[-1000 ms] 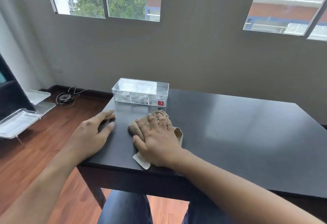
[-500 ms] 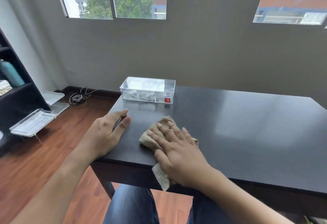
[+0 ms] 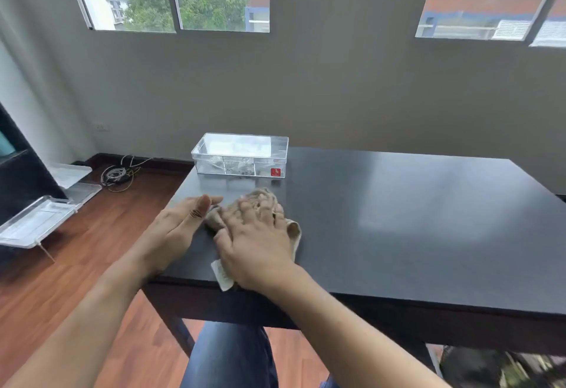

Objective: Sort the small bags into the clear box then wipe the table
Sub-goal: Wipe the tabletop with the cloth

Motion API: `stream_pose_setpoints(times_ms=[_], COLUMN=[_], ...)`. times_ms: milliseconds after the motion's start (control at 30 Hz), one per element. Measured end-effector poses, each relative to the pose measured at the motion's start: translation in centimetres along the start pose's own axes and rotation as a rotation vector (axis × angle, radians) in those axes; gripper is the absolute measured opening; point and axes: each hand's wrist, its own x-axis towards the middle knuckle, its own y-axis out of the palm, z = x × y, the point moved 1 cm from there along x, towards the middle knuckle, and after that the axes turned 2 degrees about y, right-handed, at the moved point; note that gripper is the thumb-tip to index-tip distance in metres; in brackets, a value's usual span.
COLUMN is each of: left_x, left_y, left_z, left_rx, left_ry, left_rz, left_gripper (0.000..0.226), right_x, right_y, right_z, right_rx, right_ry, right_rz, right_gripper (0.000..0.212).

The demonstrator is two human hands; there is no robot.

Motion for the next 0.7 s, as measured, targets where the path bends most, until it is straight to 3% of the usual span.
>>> stream_pose_setpoints(times_ms=[100, 233, 333, 500, 600, 700], left_x=[0.3, 1.3, 2.8, 5.9, 7.4, 8.7], left_y=[1.7, 4.5, 7.4, 14.1, 17.5, 19.7], left_z=[-1.9, -4.6, -6.1, -9.2, -11.2, -12.8], left_rx=[-0.127, -0.134, -0.010, 0.302, 0.335, 0.388], left_ry=[0.001, 0.034, 0.136, 0.389, 0.438, 0.494], left_rz=[0.097, 0.208, 0.284, 0.346, 0.376, 0.396], left_gripper=[0.054, 0.061, 0.058, 0.064, 0.071, 0.067], right_x=[-1.7, -5.7, -9.9, -18.1, -22.0, -22.8], right_y=[0.0, -1.4, -3.8, -8.9, -11.8, -14.1], right_z=[0.1, -5.6, -12.2, -27.0, -35.7, -40.6], right_rx=[0.007, -0.012, -0.052, -0.099, -0.115, -0.099], right_ry=[-0.080, -0.001, 0.188, 0.656, 0.912, 1.057], right_rz=[-0.004, -0.086, -0.134, -0.283, -0.362, -0.337], right_gripper=[0.058, 0.055, 0.055, 0.064, 0.069, 0.069])
